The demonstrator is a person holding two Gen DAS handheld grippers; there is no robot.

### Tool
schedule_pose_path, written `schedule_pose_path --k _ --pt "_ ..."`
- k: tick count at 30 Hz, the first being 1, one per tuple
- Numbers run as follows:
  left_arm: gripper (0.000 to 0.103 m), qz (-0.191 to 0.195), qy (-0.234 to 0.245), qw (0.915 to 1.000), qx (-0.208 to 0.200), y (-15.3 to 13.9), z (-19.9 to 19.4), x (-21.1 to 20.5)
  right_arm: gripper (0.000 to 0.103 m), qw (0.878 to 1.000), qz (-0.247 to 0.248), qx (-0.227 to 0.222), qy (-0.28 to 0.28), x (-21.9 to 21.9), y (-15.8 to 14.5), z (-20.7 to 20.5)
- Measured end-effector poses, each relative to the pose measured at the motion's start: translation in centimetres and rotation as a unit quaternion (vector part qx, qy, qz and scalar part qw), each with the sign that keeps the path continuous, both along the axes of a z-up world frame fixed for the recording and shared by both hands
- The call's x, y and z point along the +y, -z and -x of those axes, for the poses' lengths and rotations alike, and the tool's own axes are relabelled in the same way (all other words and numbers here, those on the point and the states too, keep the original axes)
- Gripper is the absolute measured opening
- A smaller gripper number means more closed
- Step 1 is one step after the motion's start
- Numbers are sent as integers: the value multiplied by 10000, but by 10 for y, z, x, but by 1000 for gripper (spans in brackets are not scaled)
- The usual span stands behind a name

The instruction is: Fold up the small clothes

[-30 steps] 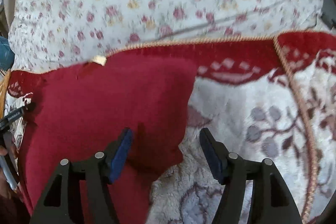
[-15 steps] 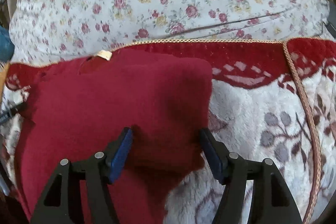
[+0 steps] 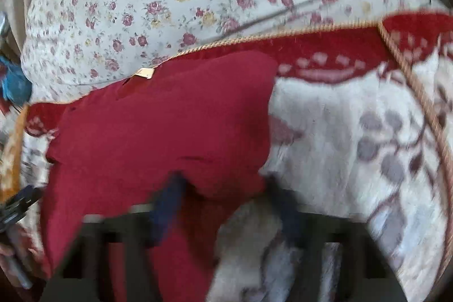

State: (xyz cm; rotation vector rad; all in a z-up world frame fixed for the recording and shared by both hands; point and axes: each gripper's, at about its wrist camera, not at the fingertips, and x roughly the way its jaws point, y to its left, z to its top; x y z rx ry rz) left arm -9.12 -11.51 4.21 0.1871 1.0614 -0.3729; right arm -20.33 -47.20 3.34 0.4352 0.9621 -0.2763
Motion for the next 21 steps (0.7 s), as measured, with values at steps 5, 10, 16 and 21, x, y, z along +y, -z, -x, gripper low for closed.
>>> schedule_pose_path --k 5,10,16,21 --pt "90 -110 -73 9997 223 11 19 20 34 9999 17 143 -22 1 -4 1" --pt "90 -441 15 9990 37 12 48 28 71 9978 -587 60 -308 20 -26 34" --pt "90 -720 -127 9972 -135 6 61 48 73 9736 -1201 -155 -1932 110 -44 62" --pt "90 -571 -310 9979 42 7 72 77 75 9589 -1040 -39 -2639 161 -45 84"
